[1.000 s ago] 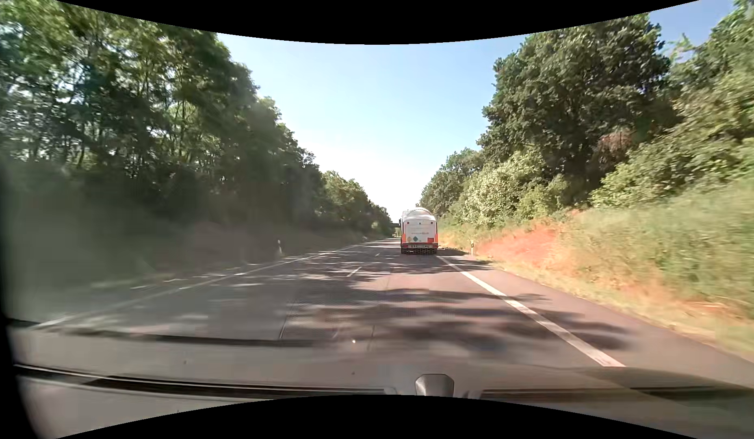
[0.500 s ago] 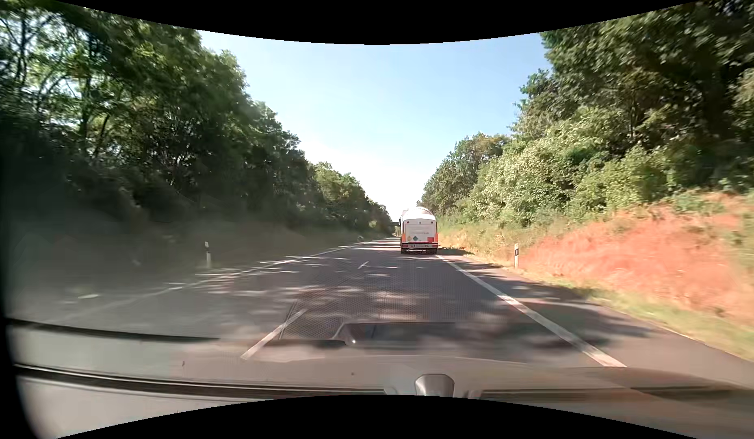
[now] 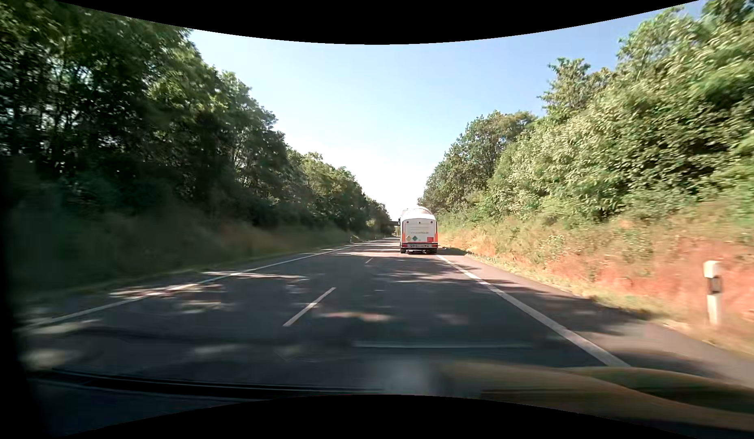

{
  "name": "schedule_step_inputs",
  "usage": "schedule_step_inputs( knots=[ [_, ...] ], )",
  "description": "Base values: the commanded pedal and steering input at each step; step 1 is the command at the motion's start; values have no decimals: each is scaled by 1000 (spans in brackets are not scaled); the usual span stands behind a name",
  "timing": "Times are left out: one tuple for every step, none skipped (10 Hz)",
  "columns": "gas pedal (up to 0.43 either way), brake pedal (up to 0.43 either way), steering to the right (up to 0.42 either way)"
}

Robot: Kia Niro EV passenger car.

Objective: Follow the waypoints while adhering to traffic rules and regulations

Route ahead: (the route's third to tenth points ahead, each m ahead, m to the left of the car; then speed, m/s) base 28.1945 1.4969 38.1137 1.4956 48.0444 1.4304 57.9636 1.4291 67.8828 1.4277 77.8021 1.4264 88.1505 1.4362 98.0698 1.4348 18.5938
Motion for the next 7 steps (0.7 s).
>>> schedule_step_inputs(
  knots=[
    [67,6,4],
    [79,6,4],
    [87,6,5],
    [98,6,6],
    [98,6,6],
    [98,6,6],
    [98,6,5]
  ],
)
